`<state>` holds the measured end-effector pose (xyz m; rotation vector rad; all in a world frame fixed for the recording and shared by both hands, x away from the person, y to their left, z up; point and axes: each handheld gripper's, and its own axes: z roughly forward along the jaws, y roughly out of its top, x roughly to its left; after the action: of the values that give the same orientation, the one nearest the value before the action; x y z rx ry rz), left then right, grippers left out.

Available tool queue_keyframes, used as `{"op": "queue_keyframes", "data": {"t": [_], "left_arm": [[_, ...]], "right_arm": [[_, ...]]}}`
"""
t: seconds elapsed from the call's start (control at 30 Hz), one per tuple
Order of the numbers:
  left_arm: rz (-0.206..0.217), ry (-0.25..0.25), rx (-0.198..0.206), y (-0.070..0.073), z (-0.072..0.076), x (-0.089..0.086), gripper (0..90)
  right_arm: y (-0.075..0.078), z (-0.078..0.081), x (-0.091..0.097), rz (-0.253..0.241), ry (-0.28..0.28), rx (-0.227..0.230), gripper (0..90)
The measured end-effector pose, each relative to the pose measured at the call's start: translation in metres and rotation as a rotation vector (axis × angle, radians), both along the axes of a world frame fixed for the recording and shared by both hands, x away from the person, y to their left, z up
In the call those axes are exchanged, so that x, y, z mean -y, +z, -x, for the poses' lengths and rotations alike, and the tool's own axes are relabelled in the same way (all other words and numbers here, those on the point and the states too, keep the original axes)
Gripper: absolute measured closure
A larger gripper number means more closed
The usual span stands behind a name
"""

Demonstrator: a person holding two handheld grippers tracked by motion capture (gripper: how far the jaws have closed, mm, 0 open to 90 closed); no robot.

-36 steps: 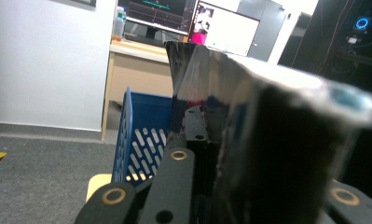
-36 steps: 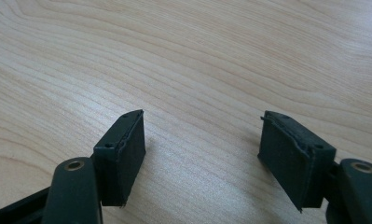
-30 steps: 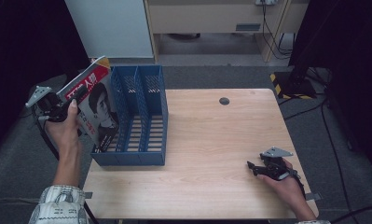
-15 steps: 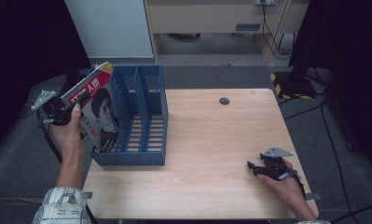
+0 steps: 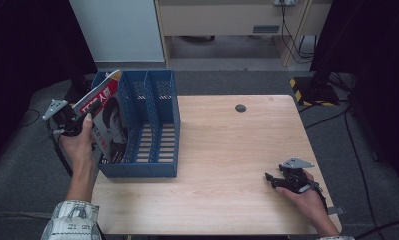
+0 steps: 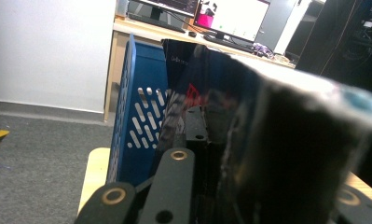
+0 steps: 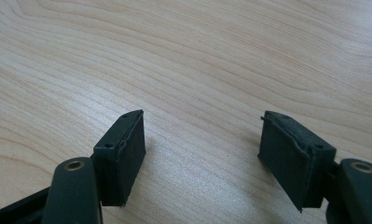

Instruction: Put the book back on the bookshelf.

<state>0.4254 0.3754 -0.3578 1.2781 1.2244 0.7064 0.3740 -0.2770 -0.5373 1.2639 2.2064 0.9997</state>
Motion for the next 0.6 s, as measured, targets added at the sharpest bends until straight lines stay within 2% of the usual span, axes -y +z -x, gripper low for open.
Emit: {"op": "queue_keyframes", "data": {"t": [0.13,0.6], "left_arm": [[0.014,0.002,0.001,-0.0034,0.0006,-0.0015,86.4],[0.007,0.013,-0.031,-0.0057,0.0011,-0.0043,85.8]], "right_arm": [[0.0,0.0,0.0,0.0,0.0,0.0,31.4],[0.0,0.0,0.0,0.0,0.0,0.0,31.4]]}}
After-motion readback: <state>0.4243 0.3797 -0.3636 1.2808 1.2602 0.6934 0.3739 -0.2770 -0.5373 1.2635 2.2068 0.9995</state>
